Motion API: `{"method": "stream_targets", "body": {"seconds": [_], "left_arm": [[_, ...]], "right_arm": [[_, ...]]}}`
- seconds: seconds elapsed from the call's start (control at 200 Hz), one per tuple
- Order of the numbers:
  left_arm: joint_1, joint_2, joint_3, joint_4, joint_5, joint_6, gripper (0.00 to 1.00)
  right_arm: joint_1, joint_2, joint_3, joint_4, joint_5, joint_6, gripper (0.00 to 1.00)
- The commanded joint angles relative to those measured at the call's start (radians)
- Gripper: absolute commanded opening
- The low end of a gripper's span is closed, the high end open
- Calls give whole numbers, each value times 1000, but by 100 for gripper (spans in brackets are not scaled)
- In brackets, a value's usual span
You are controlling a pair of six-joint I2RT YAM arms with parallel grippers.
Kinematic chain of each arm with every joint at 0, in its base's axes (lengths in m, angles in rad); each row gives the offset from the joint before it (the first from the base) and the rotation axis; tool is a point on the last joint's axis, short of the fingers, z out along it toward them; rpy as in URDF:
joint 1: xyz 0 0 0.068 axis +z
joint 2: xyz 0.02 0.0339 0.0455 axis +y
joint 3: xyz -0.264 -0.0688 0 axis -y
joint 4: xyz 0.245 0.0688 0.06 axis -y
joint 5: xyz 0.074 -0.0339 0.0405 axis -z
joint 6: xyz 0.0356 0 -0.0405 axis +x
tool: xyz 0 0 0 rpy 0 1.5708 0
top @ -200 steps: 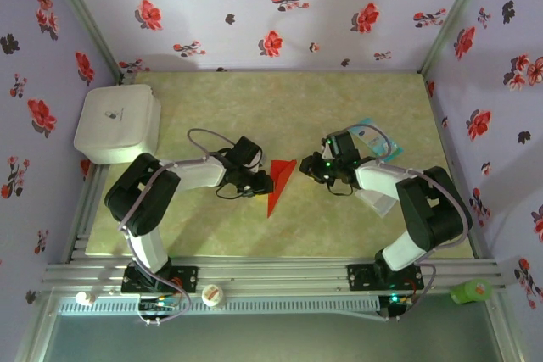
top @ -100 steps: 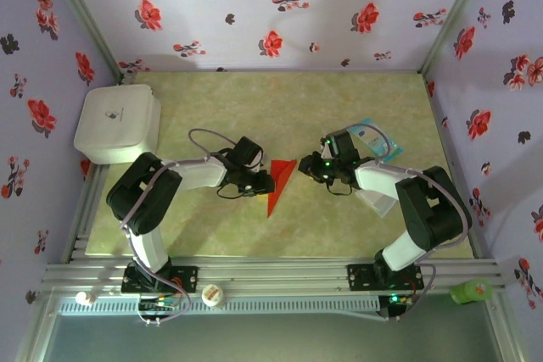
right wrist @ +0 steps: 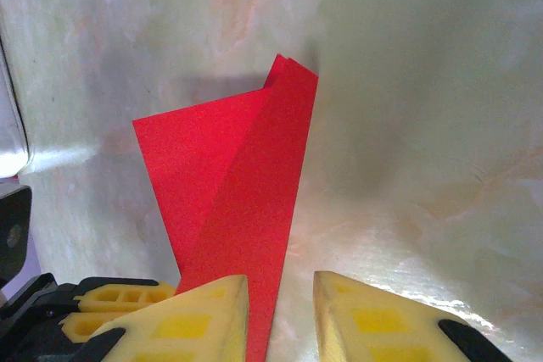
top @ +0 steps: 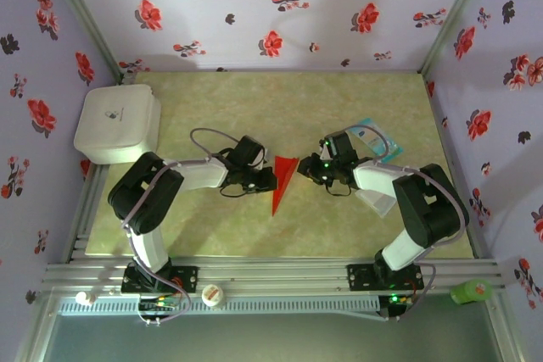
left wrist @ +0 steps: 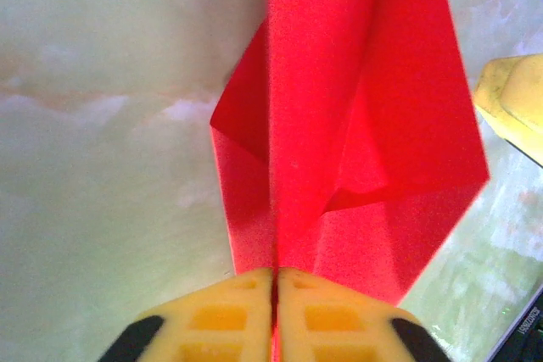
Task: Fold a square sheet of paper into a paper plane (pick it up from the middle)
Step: Turn over a paper plane at the top-center of the table.
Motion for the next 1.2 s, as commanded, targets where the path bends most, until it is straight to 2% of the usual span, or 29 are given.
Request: {"method": "stream_targets", "body": {"seconds": [0.0, 0.105, 0.285, 0.39, 0.645, 0.995, 1.195], "left_arm": [[-8, -12, -18, 21, 14, 0, 7], [-8, -40, -26, 21, -10, 2, 5], [-30, -109, -9, -97, -197, 37, 3], [-41, -137, 4, -155, -283, 45, 2], [-71, -147, 28, -202, -347, 43, 2], [-84, -130, 39, -201, -344, 35, 3], [-84, -115, 47, -187, -314, 31, 6]], "right_arm": [[9, -8, -5, 7, -3, 16, 27], [8, -41, -5, 6, -2, 30, 31], [15, -87, -3, 42, -25, 79, 40], [37, -64, 22, 65, -52, 105, 42], [111, 48, 100, 69, -56, 143, 43], [123, 145, 149, -35, -39, 105, 36], [123, 159, 144, -65, -18, 78, 22]]}}
